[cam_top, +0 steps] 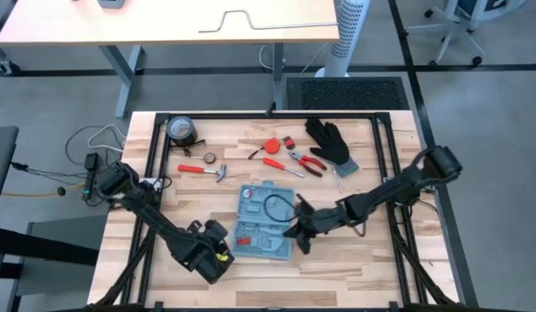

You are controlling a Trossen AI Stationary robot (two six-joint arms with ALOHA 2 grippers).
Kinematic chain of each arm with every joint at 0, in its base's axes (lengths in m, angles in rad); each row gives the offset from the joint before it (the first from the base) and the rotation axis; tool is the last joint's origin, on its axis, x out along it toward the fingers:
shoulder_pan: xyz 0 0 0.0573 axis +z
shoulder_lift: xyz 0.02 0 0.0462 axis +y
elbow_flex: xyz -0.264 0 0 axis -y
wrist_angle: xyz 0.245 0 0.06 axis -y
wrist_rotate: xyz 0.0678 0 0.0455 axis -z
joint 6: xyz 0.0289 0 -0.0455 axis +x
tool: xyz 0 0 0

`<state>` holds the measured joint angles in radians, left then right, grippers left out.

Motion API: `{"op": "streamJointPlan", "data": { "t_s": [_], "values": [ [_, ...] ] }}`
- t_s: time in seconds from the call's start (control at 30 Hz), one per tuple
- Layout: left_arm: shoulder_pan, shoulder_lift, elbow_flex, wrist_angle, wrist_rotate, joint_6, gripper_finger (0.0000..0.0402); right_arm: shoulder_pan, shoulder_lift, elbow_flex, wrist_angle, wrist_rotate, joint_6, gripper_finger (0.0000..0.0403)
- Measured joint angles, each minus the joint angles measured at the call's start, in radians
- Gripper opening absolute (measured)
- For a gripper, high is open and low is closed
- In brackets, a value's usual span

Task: Prefit tool cases
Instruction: Put the left orange terminal block into the gray toolbox

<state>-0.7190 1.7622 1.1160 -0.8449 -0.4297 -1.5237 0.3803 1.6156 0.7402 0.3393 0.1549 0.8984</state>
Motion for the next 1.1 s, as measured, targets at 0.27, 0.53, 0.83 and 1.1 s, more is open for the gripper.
{"op": "streamJointPlan", "data": {
  "t_s": [0.27, 0.53, 0.83, 1.1],
  "values": [
    [-0.032, 0.000, -0.171, 0.409, 0.005, 0.082, 0.0019, -0.019, 0.208, 0.252, -0.067, -0.031, -0.007, 0.0003],
    [-0.026, -0.004, -0.262, 0.627, -0.021, 0.185, 0.0003, -0.063, 0.345, 0.405, -0.216, -0.061, -0.006, 0.0001],
    [0.043, 0.002, -0.272, 0.825, -0.001, 0.365, 0.0001, -0.076, 0.370, 0.414, -0.213, -0.078, -0.005, 0.0001],
    [0.104, 0.006, -0.272, 0.886, 0.065, 0.471, 0.0000, -0.089, 0.370, 0.414, -0.260, -0.072, 0.002, 0.0000]
  ]
}}
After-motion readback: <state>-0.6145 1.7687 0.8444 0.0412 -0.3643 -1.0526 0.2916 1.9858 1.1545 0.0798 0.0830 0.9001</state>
